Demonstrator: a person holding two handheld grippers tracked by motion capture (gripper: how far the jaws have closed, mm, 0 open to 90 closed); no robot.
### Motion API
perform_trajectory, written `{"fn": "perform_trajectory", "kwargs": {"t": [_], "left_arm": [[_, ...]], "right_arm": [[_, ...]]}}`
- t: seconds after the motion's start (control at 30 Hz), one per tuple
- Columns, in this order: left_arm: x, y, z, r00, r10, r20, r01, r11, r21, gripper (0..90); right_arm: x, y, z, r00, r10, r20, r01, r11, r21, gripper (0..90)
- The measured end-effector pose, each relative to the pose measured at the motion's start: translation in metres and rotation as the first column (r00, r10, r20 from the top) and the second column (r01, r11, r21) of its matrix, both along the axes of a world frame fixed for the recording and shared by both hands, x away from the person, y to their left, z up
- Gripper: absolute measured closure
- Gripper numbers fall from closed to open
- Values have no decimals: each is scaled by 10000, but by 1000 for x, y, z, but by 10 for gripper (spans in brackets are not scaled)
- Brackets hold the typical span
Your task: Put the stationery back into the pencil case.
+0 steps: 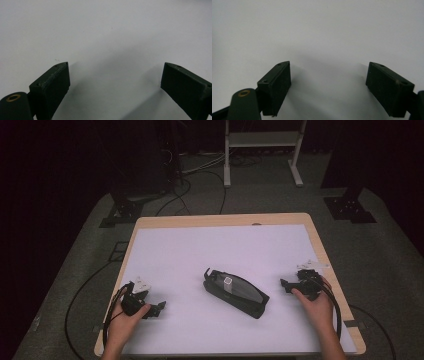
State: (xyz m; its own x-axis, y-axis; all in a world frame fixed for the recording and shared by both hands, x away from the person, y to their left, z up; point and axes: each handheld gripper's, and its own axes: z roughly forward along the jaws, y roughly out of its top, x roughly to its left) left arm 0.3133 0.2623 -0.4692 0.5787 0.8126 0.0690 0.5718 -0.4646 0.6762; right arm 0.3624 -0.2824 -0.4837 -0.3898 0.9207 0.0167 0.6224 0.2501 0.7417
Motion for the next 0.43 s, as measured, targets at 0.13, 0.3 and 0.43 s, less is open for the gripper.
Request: {"fn": "perform_trajectory", "kwargs": {"t": [0.13, 0.3, 0.43], "left_arm": [[1, 2, -3, 10000, 60, -32, -60, 9999, -83, 58], [2, 6, -7, 9998, 190, -36, -191, 9987, -463, 25], [1, 6, -8, 9998, 181, 45, -179, 9984, -535, 22]], "right_arm": [[0, 0, 0, 10000, 0, -2, 0, 10000, 2, 188], [0, 0, 0, 10000, 1, -2, -1, 10000, -1, 188], [0, 0, 0, 10000, -2, -2, 2, 10000, 4, 188]]}}
